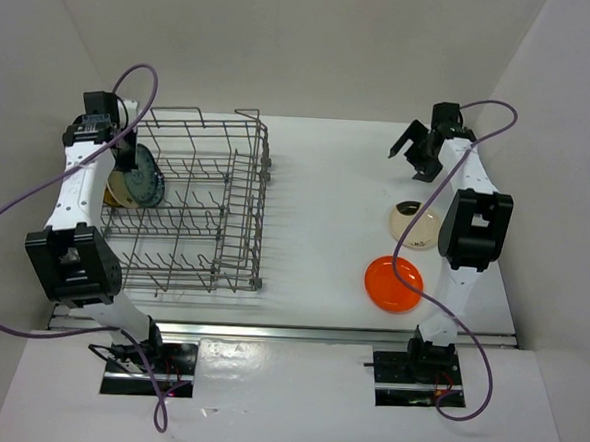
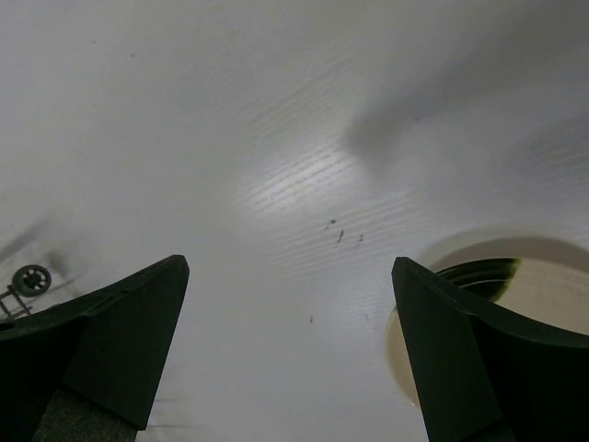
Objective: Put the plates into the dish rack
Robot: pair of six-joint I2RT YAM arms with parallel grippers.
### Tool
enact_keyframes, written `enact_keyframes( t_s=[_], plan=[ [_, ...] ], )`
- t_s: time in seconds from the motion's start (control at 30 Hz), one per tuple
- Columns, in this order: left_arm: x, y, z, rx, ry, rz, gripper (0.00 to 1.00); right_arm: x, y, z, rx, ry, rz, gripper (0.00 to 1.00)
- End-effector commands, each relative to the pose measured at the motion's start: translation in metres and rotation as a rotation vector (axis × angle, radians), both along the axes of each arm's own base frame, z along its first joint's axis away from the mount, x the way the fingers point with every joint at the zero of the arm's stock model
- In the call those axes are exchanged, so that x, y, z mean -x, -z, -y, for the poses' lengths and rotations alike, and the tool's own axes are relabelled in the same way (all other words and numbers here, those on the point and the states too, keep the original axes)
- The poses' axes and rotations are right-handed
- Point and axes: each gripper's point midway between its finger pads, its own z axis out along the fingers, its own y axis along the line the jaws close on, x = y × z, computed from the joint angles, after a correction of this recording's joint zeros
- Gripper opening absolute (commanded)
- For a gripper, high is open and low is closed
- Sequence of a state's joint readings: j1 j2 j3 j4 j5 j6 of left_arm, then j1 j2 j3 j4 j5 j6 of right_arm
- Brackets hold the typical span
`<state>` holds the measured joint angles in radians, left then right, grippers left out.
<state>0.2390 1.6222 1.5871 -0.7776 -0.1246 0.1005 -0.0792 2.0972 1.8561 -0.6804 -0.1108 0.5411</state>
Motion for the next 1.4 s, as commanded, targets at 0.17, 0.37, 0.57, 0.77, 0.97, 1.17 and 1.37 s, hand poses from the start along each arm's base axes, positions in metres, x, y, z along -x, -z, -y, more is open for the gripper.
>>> enact_keyframes(
  t_s=[0.17,0.37,0.57,0.77,0.97,1.17,1.37],
  plan=[
    [-0.013,0.032,0.009,0.065,0.037,-0.017,0.00,0.042,-0.026,0.035,0.036,0.113,0.008,1.00],
    [-0.023,0.052,0.013,0.108,0.027,-0.040,0.00,0.065,-0.015,0.048,0.070,0.194,-0.051,1.00],
    [-0.036,0.057,0.015,0.136,0.040,-0.022,0.02,0.091,-0.004,0.070,0.091,0.278,-0.135,1.00],
    [-0.055,0.067,0.025,0.127,0.075,-0.046,0.08,0.115,0.013,0.069,0.032,0.301,-0.164,1.00],
    [-0.056,0.063,0.029,0.045,0.080,-0.104,0.61,0.134,0.019,0.078,0.021,0.339,-0.214,1.00],
    [-0.061,0.028,0.040,-0.027,0.098,-0.065,0.78,0.150,0.026,0.082,0.015,0.360,-0.248,1.00],
    [-0.072,-0.065,0.044,-0.093,0.087,0.136,0.89,0.162,0.038,0.082,0.010,0.345,-0.301,1.00]
  ],
)
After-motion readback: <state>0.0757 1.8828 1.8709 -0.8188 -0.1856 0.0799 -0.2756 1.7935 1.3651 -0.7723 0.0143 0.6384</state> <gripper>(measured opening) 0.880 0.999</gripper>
